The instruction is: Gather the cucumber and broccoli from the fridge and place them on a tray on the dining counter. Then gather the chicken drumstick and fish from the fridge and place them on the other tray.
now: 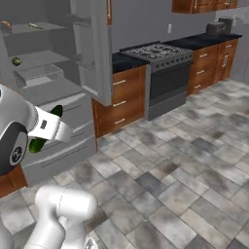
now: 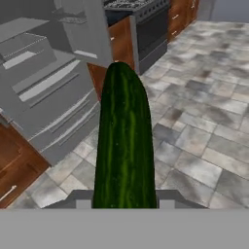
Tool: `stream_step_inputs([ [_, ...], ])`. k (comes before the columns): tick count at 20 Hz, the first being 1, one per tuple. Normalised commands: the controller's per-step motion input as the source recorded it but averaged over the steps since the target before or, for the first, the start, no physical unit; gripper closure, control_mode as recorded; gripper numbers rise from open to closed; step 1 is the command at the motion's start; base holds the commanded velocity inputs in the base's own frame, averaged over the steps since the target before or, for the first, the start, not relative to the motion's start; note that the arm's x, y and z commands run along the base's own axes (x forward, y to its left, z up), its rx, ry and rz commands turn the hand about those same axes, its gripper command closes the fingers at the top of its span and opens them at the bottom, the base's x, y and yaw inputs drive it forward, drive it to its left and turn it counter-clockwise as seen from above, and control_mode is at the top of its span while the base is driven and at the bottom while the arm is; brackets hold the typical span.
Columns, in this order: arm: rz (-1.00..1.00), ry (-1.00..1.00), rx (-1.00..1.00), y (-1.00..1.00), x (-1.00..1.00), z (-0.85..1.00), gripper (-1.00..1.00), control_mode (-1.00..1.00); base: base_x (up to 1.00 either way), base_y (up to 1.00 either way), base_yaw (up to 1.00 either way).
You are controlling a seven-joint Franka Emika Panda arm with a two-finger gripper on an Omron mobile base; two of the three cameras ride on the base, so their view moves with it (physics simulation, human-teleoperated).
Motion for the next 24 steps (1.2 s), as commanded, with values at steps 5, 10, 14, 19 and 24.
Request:
stream_step_inputs([
  [5,0.00,0.00,0.00,0.00,0.00,0.00,1.00,1.00,-0.89,0.12,-0.55],
  [10,0.00,0.00,0.00,0.00,0.00,0.00,1.00,1.00,-0.81,0.08,-0.52],
  [14,0.00,0.00,0.00,0.00,0.00,0.00,1.00,1.00,-0.73,0.00,-0.49],
  [19,0.00,0.00,0.00,0.00,0.00,0.00,1.00,1.00,-0.74,-0.07,-0.35],
  [24,0.00,0.00,0.00,0.00,0.00,0.00,1.00,1.00,-0.49,-0.66,-0.16],
])
